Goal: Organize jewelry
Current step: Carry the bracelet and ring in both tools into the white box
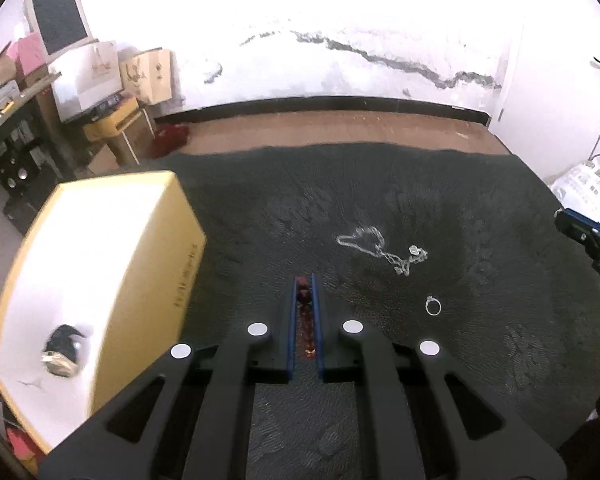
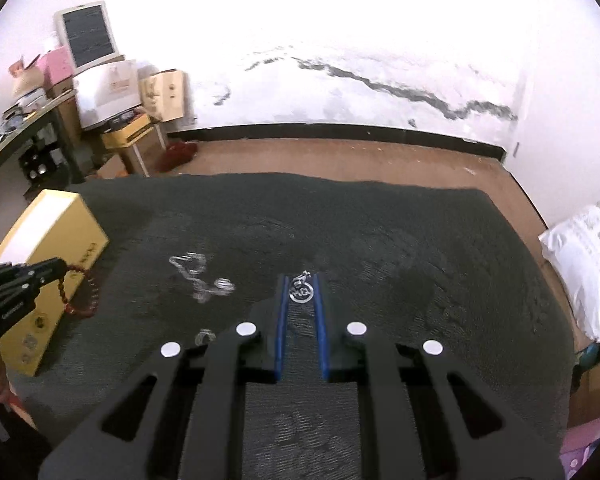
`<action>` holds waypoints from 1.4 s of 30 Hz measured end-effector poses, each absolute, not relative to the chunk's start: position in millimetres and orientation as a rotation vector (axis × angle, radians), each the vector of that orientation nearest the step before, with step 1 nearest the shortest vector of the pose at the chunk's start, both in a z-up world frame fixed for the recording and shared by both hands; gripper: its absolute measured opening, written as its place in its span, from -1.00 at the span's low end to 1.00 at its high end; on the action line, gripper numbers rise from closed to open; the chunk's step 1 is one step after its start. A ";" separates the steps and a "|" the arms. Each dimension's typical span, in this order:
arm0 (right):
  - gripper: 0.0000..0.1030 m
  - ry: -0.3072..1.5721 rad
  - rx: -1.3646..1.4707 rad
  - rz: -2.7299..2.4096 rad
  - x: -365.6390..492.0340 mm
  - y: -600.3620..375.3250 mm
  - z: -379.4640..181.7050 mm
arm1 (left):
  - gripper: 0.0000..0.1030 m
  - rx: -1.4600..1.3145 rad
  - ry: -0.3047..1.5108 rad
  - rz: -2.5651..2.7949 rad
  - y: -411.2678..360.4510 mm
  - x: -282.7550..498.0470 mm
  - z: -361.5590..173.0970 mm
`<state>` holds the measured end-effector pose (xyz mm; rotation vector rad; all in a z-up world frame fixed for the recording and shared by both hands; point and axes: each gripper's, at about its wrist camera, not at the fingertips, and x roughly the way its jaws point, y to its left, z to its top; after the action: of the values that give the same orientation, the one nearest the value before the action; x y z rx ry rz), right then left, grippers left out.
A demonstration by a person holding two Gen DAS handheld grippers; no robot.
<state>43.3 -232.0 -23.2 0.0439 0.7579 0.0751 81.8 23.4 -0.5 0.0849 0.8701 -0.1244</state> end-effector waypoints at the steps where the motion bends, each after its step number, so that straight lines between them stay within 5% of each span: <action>1: -0.75 0.758 0.038 0.083 42.3 -226.1 -18.2 | -0.87 0.076 0.874 -0.125 29.2 79.0 4.6; 23: -0.75 0.726 -0.133 0.535 37.1 68.6 87.4 | -0.87 -0.021 0.854 0.132 245.6 16.4 79.8; 31: -0.75 0.818 -0.190 0.622 68.2 168.2 39.3 | -0.87 -0.096 0.932 0.225 309.0 31.2 30.7; 42: -0.75 0.952 -0.239 0.565 106.1 196.4 -47.2 | -0.87 -0.140 1.013 0.243 303.3 62.3 -51.8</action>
<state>106.1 196.4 -47.2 -0.2387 0.9518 0.5652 62.3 303.3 -51.8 -0.1401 1.0135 0.2430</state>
